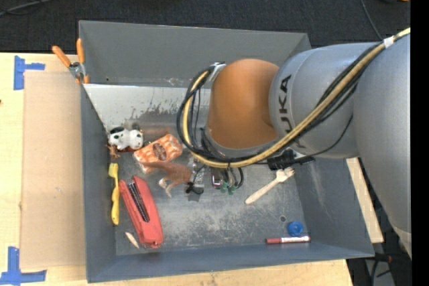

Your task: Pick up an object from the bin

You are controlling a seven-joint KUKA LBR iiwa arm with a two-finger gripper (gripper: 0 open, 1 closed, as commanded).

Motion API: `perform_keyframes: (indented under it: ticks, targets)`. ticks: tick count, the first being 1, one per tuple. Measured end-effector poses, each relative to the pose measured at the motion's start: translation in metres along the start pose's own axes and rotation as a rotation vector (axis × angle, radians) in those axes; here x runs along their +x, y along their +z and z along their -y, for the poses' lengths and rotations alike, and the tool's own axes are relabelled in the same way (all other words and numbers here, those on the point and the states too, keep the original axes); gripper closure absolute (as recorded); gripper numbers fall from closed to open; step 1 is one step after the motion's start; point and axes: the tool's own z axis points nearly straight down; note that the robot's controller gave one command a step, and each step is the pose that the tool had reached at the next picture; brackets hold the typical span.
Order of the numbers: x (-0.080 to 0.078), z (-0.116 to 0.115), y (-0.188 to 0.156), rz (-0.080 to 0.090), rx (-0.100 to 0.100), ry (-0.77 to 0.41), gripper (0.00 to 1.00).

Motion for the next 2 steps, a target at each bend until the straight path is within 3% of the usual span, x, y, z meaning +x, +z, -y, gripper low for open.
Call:
perform_keyframes:
  ticks: [2]
  targets:
    - [0.0, 0.0, -0.033, -0.001, -0.001, 0.0, 1.0]
